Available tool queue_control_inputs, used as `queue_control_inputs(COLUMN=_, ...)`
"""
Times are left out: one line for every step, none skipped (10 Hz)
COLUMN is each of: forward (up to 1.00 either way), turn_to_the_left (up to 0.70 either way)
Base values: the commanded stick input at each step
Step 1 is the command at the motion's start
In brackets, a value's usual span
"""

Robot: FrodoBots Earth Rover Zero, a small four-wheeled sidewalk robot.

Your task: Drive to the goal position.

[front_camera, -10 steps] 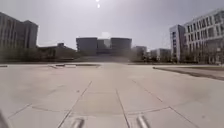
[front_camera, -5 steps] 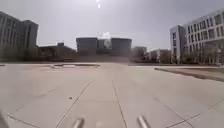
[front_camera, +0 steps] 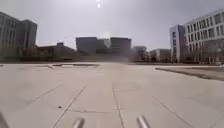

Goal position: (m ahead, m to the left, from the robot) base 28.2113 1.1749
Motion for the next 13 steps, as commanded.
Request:
queue_control_inputs(forward=0.70, turn_to_the_left=0.00)
queue_control_inputs(forward=0.70, turn_to_the_left=0.00)
queue_control_inputs(forward=0.70, turn_to_the_left=0.00)
queue_control_inputs(forward=0.70, turn_to_the_left=0.00)
queue_control_inputs(forward=0.70, turn_to_the_left=0.00)
queue_control_inputs(forward=0.70, turn_to_the_left=0.00)
queue_control_inputs(forward=0.70, turn_to_the_left=0.00)
queue_control_inputs(forward=0.70, turn_to_the_left=0.00)
queue_control_inputs(forward=0.70, turn_to_the_left=0.00)
queue_control_inputs(forward=0.70, turn_to_the_left=0.00)
queue_control_inputs(forward=0.70, turn_to_the_left=0.00)
queue_control_inputs(forward=0.70, turn_to_the_left=0.00)
queue_control_inputs(forward=0.70, turn_to_the_left=0.00)
